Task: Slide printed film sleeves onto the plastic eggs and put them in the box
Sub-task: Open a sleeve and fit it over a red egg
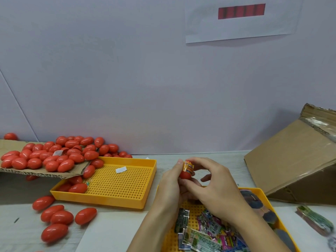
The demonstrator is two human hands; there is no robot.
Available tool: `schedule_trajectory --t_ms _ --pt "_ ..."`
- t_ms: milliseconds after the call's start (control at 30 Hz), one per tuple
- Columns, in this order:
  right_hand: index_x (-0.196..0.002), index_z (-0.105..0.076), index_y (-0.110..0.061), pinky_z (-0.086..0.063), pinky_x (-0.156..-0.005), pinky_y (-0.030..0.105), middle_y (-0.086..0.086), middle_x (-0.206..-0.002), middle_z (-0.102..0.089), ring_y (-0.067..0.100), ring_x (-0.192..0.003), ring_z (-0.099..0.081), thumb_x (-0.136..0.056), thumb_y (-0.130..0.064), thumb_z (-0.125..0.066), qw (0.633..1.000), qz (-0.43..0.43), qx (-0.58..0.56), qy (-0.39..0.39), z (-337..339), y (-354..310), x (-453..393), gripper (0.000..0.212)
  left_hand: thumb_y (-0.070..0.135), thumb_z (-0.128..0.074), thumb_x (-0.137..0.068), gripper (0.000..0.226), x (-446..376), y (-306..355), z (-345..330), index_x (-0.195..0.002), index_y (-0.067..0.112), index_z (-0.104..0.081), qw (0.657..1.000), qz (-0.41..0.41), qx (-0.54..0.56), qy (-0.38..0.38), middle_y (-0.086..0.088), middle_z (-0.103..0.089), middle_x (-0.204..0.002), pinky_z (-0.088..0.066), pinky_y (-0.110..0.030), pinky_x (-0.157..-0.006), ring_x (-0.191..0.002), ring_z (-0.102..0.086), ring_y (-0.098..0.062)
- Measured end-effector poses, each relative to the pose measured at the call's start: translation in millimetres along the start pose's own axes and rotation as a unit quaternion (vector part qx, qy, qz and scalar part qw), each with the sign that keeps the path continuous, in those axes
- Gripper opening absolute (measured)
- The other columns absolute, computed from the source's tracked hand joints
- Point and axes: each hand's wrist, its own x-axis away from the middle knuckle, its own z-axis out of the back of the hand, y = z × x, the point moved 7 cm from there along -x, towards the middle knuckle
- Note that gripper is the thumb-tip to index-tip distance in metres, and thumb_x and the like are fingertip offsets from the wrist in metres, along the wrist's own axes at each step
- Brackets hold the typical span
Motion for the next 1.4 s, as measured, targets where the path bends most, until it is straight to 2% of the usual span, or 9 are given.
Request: schedule_trajectory --t_ms 167,300,533,667,833,967,1067,1233,1400 --pt "-0.100 -0.060 -0.054 -0.047 -0.078 0.014 -0.030 -0.103 -0.062 -0.003 -0.103 -0.057 -0.079 -0.028 -0.078 1.000 0.004 -0.011 -0.009 -0.4 -1.5 -1.0 0.039 0.033 -0.046 -0.103 0.038 -0.4 -1.1 0.1 -0.084 0.004 -0.062 1.000 0.003 0.002 0.021 -0.005 -0.065 -0.059 -0.053 -0.029 -0.050 -0.052 -0.063 -0.017" --pt "-0.110 -0.063 -0.047 -0.047 -0.079 0.014 -0.027 -0.102 -0.064 -0.006 -0.104 -0.055 -0.080 -0.027 -0.079 1.000 -0.008 -0.007 -0.013 -1.2 2.9 -0.5 0.039 0.034 -0.045 -0.103 0.038 -1.0 -2.4 0.3 -0.088 0.004 -0.062 1.000 -0.003 -0.010 0.019 -0.002 -0.065 -0.059 -0.054 -0.032 -0.051 -0.053 -0.063 -0.018" --pt "-0.111 -0.061 -0.049 -0.052 -0.072 0.015 -0.022 -0.107 -0.066 -0.004 -0.097 -0.061 -0.085 -0.017 -0.074 0.996 -0.051 -0.074 -0.013 0.2 11.7 -0.5 0.044 0.031 -0.041 -0.105 0.041 -1.6 3.5 1.4 -0.101 0.002 -0.070 0.998 -0.050 -0.025 0.001 -0.023 -0.072 -0.087 -0.057 -0.040 -0.065 -0.088 -0.072 -0.038" --pt "-0.122 -0.063 -0.039 -0.056 -0.069 0.018 -0.016 -0.111 -0.068 0.000 -0.093 -0.066 -0.089 -0.012 -0.070 0.991 -0.074 -0.111 -0.021 -1.9 16.2 0.9 0.044 0.020 -0.046 -0.103 0.030 -2.3 7.1 3.2 -0.103 0.006 -0.072 0.996 -0.075 -0.044 0.006 -0.023 -0.072 -0.092 -0.056 -0.045 -0.072 -0.094 -0.070 -0.041" --pt "-0.123 -0.062 -0.038 -0.057 -0.078 0.021 -0.016 -0.113 -0.068 -0.003 -0.107 -0.061 -0.090 -0.011 -0.068 0.991 -0.074 -0.111 -0.029 -3.4 16.9 0.4 0.043 0.022 -0.048 -0.103 0.029 -2.6 6.9 3.5 -0.107 0.006 -0.072 0.995 -0.080 -0.053 0.004 -0.023 -0.072 -0.100 -0.056 -0.052 -0.081 -0.097 -0.069 -0.040" --pt "-0.126 -0.062 -0.034 -0.057 -0.087 0.029 -0.017 -0.112 -0.068 -0.003 -0.110 -0.059 -0.089 -0.015 -0.071 0.992 -0.079 -0.095 -0.025 -2.8 17.8 0.4 0.043 0.023 -0.049 -0.103 0.029 -4.0 7.1 5.3 -0.104 0.007 -0.073 0.994 -0.086 -0.071 0.005 -0.016 -0.075 -0.091 -0.058 -0.040 -0.072 -0.090 -0.072 -0.032" --pt "-0.123 -0.063 -0.033 -0.057 -0.084 0.031 -0.018 -0.110 -0.067 -0.003 -0.109 -0.058 -0.086 -0.022 -0.075 0.996 -0.071 -0.061 -0.002 0.5 17.8 -0.2 0.040 0.019 -0.056 -0.100 0.019 -4.8 10.7 10.9 -0.097 0.005 -0.068 0.991 -0.101 -0.069 0.047 -0.012 -0.073 -0.082 -0.057 -0.033 -0.059 -0.073 -0.072 -0.027" --pt "-0.112 -0.061 -0.041 -0.050 -0.081 0.023 -0.023 -0.105 -0.063 -0.003 -0.105 -0.054 -0.081 -0.035 -0.077 0.998 -0.051 0.020 0.027 2.9 17.4 -0.5 0.035 0.019 -0.059 -0.098 0.024 -5.3 14.4 11.0 -0.086 0.002 -0.072 0.988 -0.121 -0.084 0.050 -0.012 -0.073 -0.077 -0.058 -0.029 -0.057 -0.067 -0.071 -0.021" --pt "-0.102 -0.056 -0.051 -0.045 -0.075 0.007 -0.027 -0.102 -0.061 -0.009 -0.104 -0.051 -0.082 -0.029 -0.076 0.999 -0.016 0.031 0.031 4.2 10.5 -1.5 0.036 0.026 -0.060 -0.097 0.029 -3.2 10.5 4.4 -0.090 0.003 -0.075 0.991 -0.100 -0.091 0.015 -0.017 -0.075 -0.082 -0.060 -0.032 -0.064 -0.077 -0.073 -0.029"
